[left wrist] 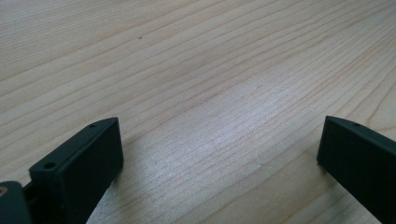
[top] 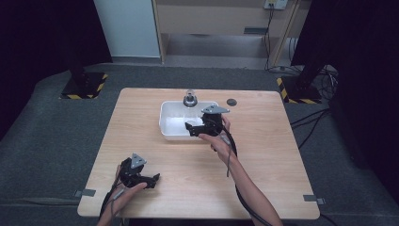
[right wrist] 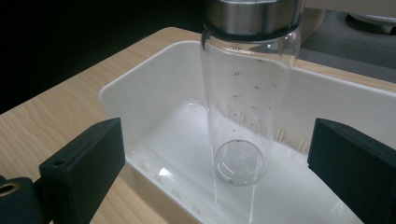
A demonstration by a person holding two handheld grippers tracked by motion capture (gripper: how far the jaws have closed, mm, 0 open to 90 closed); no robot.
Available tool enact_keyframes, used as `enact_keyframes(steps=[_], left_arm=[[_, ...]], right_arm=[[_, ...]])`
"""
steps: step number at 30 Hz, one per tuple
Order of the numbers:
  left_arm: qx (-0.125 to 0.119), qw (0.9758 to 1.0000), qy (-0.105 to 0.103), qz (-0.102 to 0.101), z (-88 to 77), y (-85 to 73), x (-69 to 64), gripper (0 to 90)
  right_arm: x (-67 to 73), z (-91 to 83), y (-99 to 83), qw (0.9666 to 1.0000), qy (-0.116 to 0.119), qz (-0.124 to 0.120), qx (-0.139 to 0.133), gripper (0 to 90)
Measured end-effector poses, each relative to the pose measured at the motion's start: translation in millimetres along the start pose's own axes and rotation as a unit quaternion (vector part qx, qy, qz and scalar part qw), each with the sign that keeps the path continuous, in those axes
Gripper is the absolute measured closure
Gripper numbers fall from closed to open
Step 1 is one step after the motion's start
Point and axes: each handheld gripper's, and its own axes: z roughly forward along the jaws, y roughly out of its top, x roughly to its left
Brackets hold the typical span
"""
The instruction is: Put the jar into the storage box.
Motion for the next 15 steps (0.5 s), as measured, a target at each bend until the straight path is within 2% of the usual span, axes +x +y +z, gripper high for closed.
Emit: enact_keyframes(steps=[15], left_arm=[[0.001,1.0000,0.000,0.001,-0.2,0.1,0.1,0.0]], right_arm=[[7.7,-20.9,-7.2,0.9998,0.009,-0.015,-0.012,4.3]])
